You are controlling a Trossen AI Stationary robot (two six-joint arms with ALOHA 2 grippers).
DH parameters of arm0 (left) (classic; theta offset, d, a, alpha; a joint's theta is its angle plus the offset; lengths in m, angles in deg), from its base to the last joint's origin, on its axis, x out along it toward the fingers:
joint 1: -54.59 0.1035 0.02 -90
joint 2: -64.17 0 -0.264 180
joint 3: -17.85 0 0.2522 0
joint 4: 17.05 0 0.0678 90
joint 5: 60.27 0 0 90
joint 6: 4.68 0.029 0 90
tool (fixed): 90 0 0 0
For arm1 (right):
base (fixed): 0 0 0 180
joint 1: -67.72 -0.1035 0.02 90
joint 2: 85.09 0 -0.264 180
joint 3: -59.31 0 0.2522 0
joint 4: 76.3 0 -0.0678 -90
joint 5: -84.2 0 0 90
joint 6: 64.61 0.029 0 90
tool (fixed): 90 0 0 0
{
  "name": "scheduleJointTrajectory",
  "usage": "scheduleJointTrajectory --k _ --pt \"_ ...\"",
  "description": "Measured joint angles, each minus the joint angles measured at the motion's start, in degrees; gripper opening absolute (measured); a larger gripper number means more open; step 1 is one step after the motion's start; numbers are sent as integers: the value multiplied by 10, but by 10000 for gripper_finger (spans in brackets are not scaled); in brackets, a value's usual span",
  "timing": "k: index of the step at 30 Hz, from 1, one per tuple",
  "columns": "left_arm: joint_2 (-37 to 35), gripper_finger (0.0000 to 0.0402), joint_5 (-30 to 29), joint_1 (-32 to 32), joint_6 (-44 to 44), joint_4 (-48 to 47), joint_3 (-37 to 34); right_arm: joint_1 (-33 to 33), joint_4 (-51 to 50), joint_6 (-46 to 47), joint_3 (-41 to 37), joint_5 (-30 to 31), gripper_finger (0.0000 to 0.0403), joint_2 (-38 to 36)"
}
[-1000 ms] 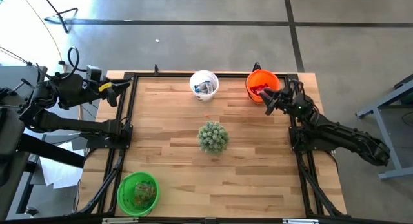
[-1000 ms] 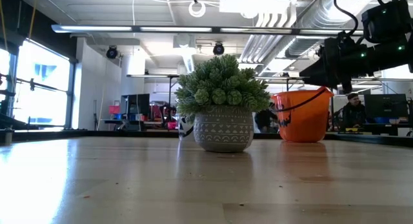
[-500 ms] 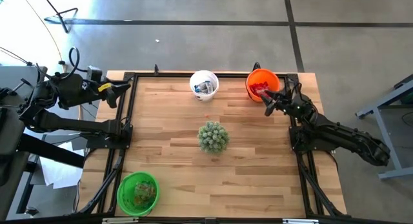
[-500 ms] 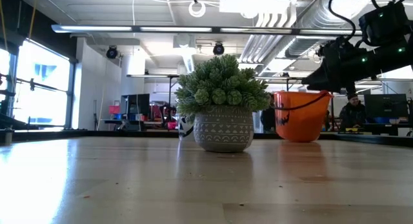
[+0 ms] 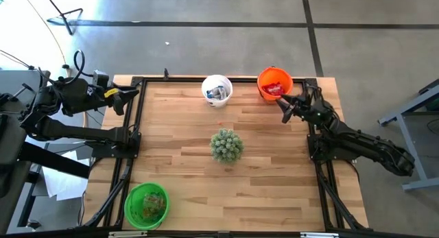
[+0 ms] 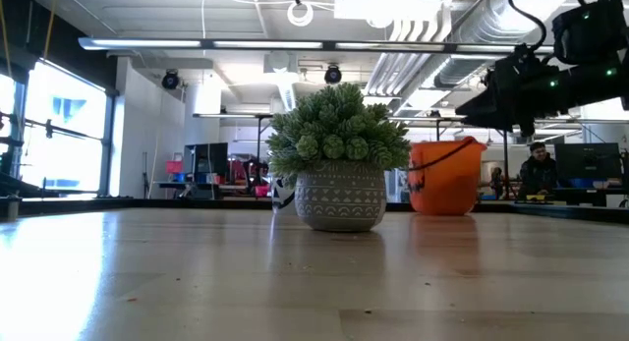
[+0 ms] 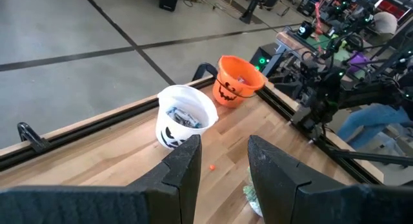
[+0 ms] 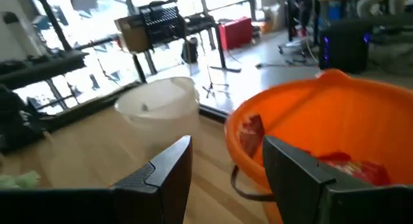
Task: Sort candy
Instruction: Return to Home Position
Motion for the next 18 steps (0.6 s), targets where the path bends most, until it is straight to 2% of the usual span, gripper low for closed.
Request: scheduleJointTrajectory --k 4,11,18 --pt "0 117 0 0 0 0 0 0 28 7 0 -16 183 0" --pt "0 117 0 0 0 0 0 -1 31 46 0 -127 183 0" --pt "0 117 0 0 -1 0 0 -32 2 47 0 -121 183 0"
